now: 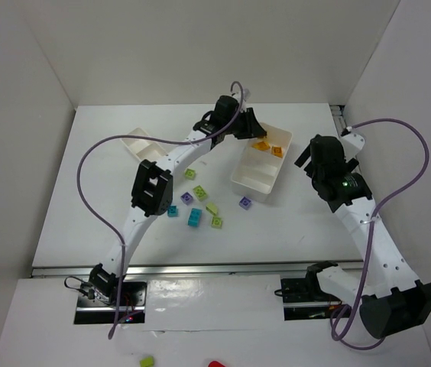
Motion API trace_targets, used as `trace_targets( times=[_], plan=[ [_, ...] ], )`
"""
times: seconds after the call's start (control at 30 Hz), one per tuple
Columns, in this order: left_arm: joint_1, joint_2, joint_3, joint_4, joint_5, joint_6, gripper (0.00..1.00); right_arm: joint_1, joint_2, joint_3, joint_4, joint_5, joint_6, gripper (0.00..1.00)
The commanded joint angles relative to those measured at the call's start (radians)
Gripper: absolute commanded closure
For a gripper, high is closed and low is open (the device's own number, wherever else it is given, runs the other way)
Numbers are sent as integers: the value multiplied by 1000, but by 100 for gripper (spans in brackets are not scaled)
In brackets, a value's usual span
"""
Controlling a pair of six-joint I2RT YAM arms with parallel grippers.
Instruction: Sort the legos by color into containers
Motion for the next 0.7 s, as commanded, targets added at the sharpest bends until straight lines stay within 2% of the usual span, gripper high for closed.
trace_targets(
  times=[0.0,0.1,0.2,0.23,0.27,0.5,0.6,0.67],
  plan=[
    [-21,41,78,152,-21,-65,62,-2,-39,35,-22,38,9,12],
    [-30,71,91,189,-21,-102,52,-2,-48,24,-33,49,9,12],
    [-39,91,115,189,-21,-93,20,-2,-58,15,-43,49,9,12],
    [-39,91,102,189,-33,-84,5,-2,-58,15,-43,49,9,12],
    [-39,79,93,189,-33,-84,1,-2,-58,15,-34,49,9,12],
    [-39,-17,53,178,-15,-37,0,-2,-38,-4,30,-37,-43,12],
    [-39,-177,-55,85,-45,57,0,-2,0,-33,81,-144,-94,12],
    [-39,-342,-150,28,-114,132,0,27,22,-57,111,-250,-118,12]
  ],
)
